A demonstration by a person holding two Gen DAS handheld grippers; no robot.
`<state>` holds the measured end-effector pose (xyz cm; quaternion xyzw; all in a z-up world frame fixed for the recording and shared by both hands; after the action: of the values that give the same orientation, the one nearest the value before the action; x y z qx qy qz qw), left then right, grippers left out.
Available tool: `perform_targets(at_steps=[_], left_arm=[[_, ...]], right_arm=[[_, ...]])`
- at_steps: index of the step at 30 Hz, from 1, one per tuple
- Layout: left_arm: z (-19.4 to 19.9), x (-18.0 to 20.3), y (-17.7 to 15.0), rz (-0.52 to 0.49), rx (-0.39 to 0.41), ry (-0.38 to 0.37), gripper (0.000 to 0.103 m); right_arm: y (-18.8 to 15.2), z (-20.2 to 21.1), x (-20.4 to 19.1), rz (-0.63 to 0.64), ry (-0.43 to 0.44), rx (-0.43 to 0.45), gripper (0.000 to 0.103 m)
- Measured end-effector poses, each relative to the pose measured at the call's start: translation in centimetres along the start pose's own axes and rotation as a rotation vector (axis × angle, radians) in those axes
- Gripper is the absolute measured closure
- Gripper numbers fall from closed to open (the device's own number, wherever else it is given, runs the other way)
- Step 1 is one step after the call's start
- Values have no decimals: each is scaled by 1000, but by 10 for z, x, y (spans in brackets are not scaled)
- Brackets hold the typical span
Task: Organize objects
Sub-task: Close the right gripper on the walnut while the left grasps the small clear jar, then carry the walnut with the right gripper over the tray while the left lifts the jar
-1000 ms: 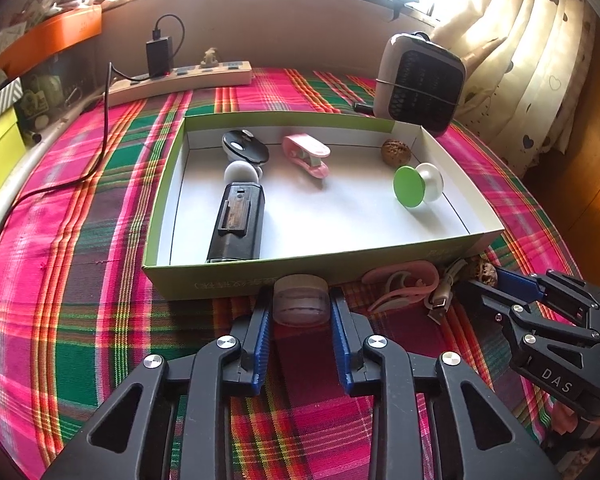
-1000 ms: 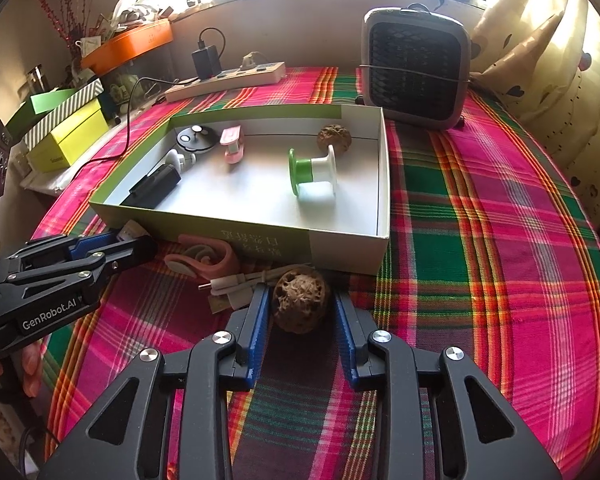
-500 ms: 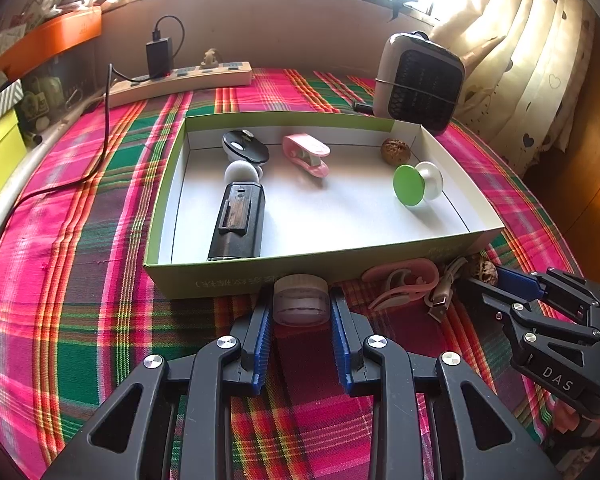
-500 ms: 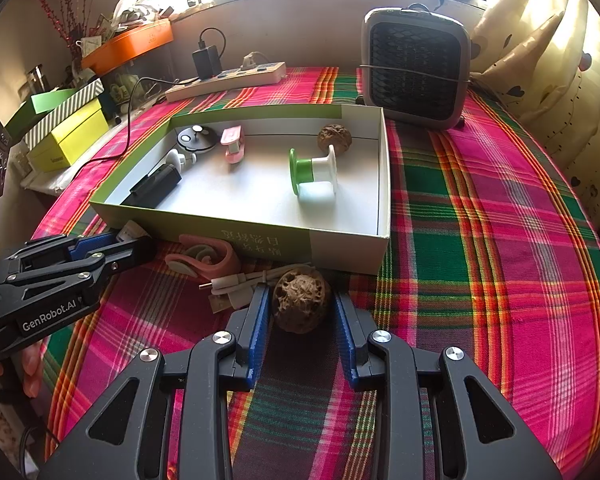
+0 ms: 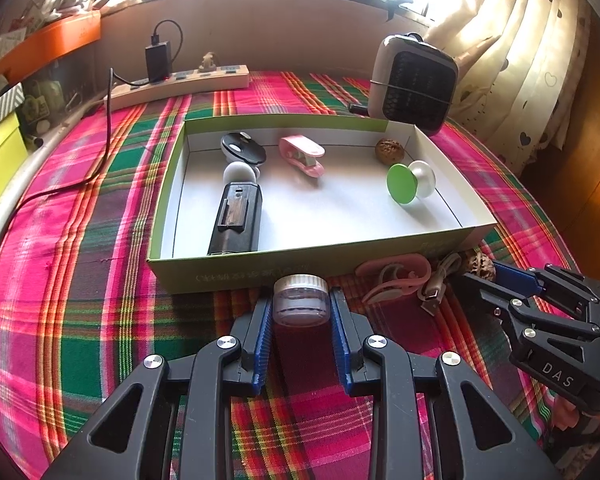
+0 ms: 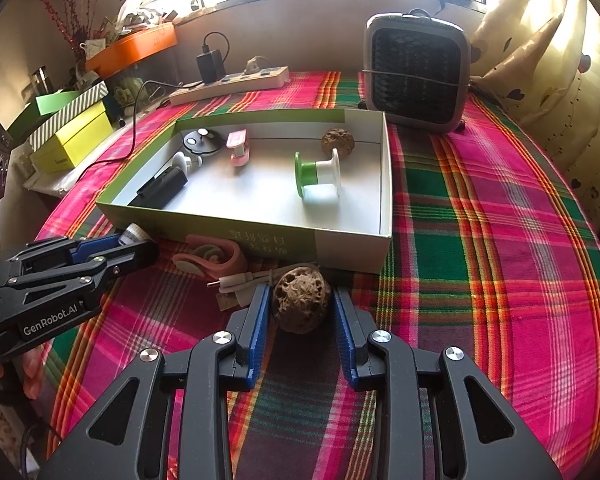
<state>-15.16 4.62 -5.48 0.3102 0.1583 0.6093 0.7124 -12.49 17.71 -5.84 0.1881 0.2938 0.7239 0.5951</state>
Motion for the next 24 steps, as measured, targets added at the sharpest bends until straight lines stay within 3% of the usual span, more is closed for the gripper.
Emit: perform_targets(at_steps=[24], left_arm=[[26, 8, 11, -34, 62, -6, 78]], right_arm=[[10, 18, -8, 14, 20, 47, 71]])
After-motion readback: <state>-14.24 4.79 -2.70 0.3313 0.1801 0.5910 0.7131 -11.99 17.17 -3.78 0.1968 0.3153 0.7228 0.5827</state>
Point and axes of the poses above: each gripper's, at about its wrist camera, not at the fingertips, and z roughly against the way its jaws point, x to its right, y to its top, the point moved 9 cm from there along -z, roughly the way its jaws point, and after that the axes turned 2 degrees about -y, right-handed, at the moved point
